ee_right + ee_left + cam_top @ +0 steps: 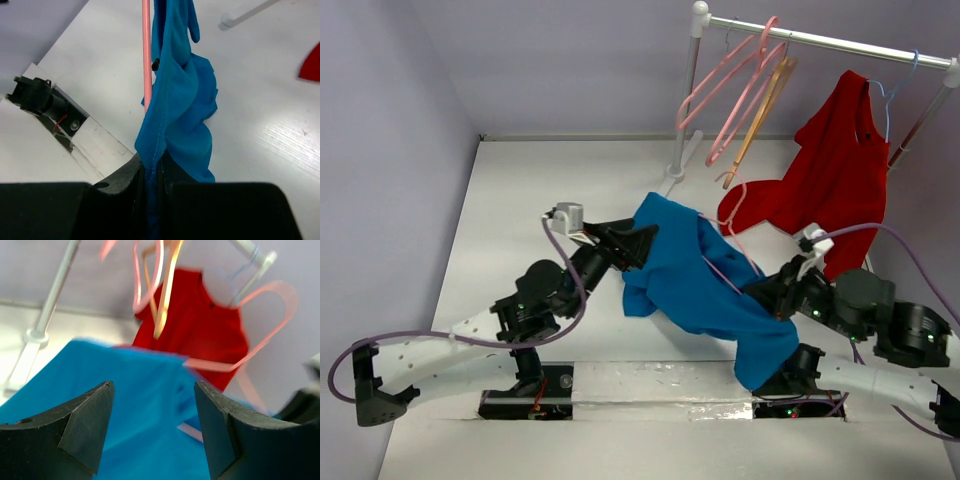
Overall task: Place the t-shirt on the hanger
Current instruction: Place the T-shirt on the hanger, then place the hanger at the clothesline.
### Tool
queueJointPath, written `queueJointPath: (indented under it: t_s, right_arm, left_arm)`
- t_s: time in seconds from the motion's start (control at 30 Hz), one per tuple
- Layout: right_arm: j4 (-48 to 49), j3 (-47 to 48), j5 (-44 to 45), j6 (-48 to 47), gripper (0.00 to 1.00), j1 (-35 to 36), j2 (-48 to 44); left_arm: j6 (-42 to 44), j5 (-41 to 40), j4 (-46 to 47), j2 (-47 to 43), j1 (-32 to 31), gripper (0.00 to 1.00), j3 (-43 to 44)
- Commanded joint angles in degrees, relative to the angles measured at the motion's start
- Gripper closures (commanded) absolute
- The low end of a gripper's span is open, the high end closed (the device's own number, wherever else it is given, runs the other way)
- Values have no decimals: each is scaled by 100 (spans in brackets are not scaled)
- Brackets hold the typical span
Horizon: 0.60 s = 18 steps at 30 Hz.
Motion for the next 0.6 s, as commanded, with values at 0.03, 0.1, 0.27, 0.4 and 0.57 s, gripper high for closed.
queueJointPath:
  t_s: [0.03, 0.1, 0.27, 0.4, 0.57]
  right_arm:
    - [-997, 664, 455, 696, 100, -26, -225]
    - [-1209, 699, 445, 942, 100, -26, -191]
    - [-2202, 875, 1060, 1688, 100, -26, 283]
    - [-2625, 1025, 1508, 2120, 100, -26, 513]
    - [-2573, 1148, 2263, 2446, 100, -26, 750]
  left_arm:
    - [258, 323, 85, 321, 1, 39, 177]
    - [319, 332, -29, 374, 1, 39, 195]
    - [390, 271, -196, 207, 1, 39, 177]
    - [434, 271, -249, 40, 1, 38, 90]
    - [487, 271, -328, 31, 53, 35, -43]
